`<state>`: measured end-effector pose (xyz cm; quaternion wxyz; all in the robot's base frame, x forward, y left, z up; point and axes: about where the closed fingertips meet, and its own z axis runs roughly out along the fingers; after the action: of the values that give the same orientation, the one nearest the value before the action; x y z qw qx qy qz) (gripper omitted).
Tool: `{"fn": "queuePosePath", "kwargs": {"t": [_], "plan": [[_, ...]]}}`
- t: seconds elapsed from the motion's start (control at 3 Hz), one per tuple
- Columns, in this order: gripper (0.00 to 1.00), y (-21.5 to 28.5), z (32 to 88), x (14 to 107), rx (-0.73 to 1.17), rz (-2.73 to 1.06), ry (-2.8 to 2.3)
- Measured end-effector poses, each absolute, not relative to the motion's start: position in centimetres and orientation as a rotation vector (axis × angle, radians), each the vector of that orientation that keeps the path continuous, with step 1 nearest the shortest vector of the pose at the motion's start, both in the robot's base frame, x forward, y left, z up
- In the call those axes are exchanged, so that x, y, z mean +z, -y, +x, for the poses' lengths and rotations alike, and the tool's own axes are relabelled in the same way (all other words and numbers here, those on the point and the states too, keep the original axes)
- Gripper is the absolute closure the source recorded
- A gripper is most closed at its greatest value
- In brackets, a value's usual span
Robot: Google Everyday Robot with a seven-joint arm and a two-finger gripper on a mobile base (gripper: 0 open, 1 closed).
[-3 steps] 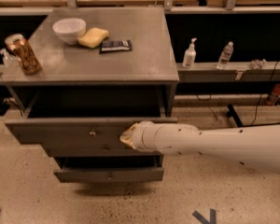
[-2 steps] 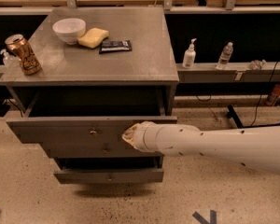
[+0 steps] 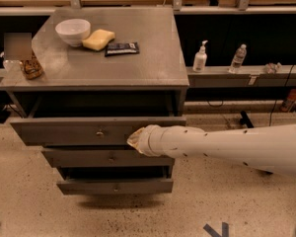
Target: Close top drawer
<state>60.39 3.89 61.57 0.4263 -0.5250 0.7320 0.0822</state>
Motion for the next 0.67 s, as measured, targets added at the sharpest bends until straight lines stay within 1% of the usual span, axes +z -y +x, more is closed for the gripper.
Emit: {"fn": "queuePosePath", "kwargs": {"t": [0.67], "plan": [[1.00, -5.9, 63.5, 59.5, 0.253, -1.334, -1.853]]}}
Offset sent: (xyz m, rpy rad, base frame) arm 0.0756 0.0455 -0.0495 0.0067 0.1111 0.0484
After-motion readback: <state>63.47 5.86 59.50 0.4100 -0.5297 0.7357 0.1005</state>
